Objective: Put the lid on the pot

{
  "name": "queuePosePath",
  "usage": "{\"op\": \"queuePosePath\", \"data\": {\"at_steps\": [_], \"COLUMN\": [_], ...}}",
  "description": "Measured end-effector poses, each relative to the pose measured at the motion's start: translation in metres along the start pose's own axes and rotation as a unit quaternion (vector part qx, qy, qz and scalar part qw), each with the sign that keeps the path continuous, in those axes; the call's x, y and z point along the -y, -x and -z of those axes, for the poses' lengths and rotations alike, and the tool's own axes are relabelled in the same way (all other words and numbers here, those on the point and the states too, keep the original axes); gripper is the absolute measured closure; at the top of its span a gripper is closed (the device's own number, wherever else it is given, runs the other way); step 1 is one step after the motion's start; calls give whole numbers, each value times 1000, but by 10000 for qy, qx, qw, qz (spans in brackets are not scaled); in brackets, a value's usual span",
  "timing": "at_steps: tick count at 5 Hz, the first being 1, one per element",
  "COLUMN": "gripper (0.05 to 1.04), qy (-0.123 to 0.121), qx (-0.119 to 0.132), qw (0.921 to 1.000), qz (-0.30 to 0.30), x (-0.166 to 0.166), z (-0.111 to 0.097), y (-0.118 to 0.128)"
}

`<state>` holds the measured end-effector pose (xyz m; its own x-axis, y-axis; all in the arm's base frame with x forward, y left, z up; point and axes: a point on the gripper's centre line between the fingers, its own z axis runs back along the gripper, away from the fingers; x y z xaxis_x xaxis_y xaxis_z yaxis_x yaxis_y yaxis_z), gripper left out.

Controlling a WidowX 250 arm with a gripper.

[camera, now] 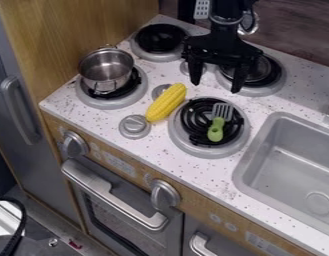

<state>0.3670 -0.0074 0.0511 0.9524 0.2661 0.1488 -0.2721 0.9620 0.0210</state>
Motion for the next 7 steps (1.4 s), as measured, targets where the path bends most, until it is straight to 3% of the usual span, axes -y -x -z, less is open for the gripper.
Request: {"op": "queuePosePath", "data": {"at_steps": [2,3,4,5,7], "gripper": [82,83,83,83,83], "qy": [-57,7,272,684,969], "qx": [-286,-194,123,691,1539], "qw": [9996,9998,9995,9953,9833], "qz": [49,37,-32,-35,56], "x": [6,12,25,42,61], "z": [25,32,43,52,65], "y": [4,-5,-21,-49,-99]}}
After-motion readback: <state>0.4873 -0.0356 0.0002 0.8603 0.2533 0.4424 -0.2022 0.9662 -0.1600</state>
